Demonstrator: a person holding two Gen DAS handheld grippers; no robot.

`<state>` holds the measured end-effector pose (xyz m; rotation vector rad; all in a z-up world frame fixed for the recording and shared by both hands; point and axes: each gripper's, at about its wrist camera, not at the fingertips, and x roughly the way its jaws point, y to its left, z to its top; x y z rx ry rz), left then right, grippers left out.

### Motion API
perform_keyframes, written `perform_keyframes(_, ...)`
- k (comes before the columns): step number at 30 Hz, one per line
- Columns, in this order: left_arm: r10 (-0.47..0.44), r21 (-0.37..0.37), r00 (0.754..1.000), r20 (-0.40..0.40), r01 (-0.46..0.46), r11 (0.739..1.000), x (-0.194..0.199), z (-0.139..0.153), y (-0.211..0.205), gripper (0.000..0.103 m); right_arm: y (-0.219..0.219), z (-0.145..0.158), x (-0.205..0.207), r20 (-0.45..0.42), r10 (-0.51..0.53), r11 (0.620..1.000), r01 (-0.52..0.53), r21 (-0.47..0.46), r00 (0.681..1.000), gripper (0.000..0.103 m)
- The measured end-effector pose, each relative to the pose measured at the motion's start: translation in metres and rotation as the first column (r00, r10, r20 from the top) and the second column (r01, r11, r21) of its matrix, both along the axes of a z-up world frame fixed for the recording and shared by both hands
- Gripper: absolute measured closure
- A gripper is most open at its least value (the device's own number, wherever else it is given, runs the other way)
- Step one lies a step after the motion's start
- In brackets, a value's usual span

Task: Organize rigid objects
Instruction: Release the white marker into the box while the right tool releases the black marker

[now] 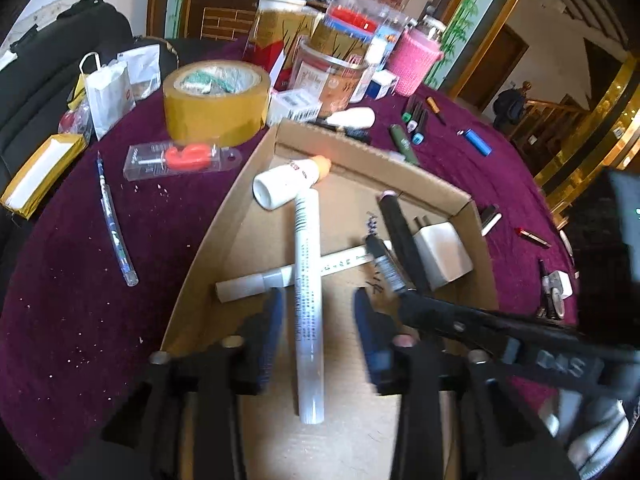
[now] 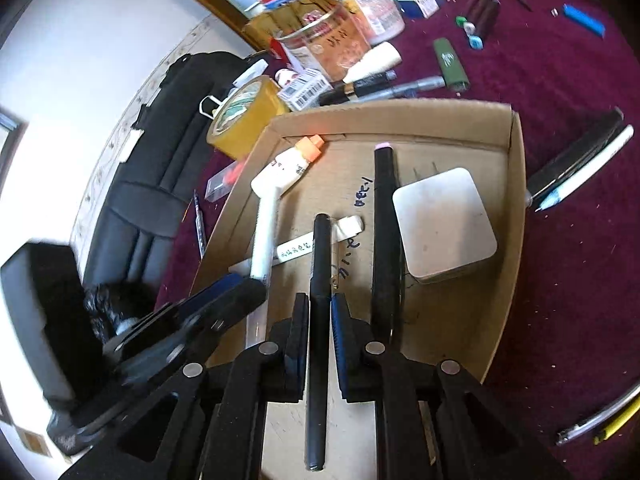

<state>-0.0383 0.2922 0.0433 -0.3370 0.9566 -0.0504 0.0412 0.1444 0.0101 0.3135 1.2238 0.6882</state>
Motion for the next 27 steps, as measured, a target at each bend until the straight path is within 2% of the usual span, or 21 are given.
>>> perform_keyframes(5,0.019,-0.060,0.997,0.074,-0.015,0.998,-0.020,0.017,0.007,0.048,0.002,0.000,0.000,-0.012,0.009,0.999,-0.008,0.034,1.000,0.065)
perform_keyframes(7,0.043,-0.082,0.993,0.111,-0.034,0.996,-0.031,0.024,0.013,0.048,0.005,0.000,0.003,-0.030,0.005,0.998,-0.003,0.059,1.000,0.051)
perform_keyframes(9,0.057,-0.090,0.988,0.140,-0.045,0.995,-0.042,0.030,0.015,0.046,0.011,-0.001,0.011,-0.038,-0.012,0.999,0.014,0.047,0.999,0.047)
perform_keyframes(14,0.078,-0.105,0.982,0.170,-0.060,0.993,-0.059,0.040,0.024,0.042,0.029,-0.003,0.045,-0.048,-0.059,0.998,0.060,0.029,0.997,0.046)
perform_keyframes(20,0.101,-0.114,0.979,0.179,-0.082,0.990,-0.066,0.045,0.027,0.038,0.057,0.009,0.070,-0.036,-0.013,0.993,0.017,0.117,0.999,0.046)
perform_keyframes(24,0.082,-0.064,0.979,0.187,-0.071,0.995,-0.069,0.046,0.017,0.027,0.037,0.034,0.053,0.046,-0.006,0.991,0.000,0.134,0.999,0.046)
perform_keyframes(27,0.055,-0.059,0.981,0.184,-0.045,0.997,-0.066,0.046,0.005,0.026,-0.003,0.054,0.037,0.124,-0.033,0.992,0.017,0.122,0.992,0.043)
